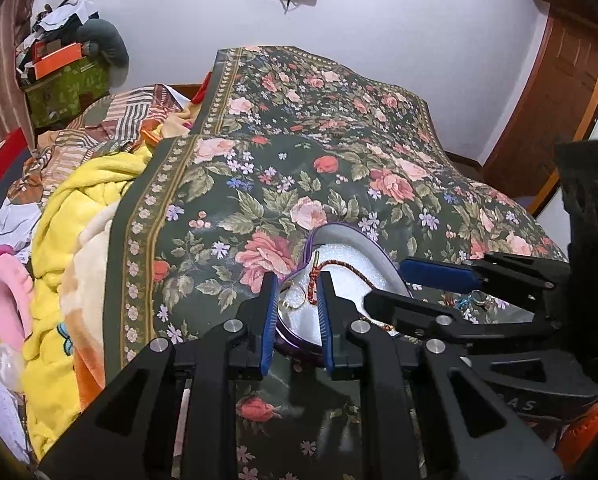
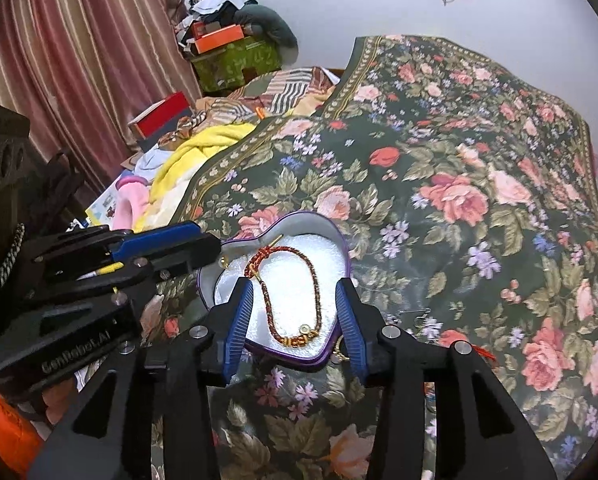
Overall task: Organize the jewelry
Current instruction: 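Carry the bracelet into the heart tin with the right gripper while the left carries the ring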
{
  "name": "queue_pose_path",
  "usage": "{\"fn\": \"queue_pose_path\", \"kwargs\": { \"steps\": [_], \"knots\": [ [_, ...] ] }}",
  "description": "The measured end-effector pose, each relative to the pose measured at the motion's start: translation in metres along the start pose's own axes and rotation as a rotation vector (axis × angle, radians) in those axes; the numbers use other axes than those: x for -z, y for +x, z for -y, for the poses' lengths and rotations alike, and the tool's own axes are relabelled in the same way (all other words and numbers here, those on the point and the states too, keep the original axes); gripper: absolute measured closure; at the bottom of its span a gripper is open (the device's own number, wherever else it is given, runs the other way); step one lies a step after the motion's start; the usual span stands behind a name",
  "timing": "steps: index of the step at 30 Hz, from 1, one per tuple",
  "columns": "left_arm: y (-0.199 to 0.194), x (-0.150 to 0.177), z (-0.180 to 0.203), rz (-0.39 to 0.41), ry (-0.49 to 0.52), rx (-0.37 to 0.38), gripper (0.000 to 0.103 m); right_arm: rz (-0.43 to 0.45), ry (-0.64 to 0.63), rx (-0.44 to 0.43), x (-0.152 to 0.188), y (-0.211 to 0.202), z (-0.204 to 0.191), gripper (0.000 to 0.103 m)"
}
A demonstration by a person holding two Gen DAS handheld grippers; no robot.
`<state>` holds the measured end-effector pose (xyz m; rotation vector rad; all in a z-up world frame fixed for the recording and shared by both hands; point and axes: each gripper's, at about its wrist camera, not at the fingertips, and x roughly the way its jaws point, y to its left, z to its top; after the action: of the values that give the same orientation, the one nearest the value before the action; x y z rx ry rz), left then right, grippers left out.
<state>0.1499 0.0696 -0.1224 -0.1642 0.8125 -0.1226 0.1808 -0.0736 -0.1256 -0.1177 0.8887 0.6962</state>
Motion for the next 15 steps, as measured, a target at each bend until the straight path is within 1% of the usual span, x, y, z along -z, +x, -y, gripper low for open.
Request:
{"fn": "queue_pose_path", "kwargs": {
  "steps": [8,15],
  "knots": [
    [-0.029,-0.01,0.006,0.06,0.01,-0.02,0.086,0.081,0.024,0.026,-0.004,-0.037,0.009,0.064],
    [-0.058,-0.014,0.025,0.114,0.045,-0.04,0.086,0.162,0.055,0.054,-0.004,-0.075,0.018,0.064]
  ]
}}
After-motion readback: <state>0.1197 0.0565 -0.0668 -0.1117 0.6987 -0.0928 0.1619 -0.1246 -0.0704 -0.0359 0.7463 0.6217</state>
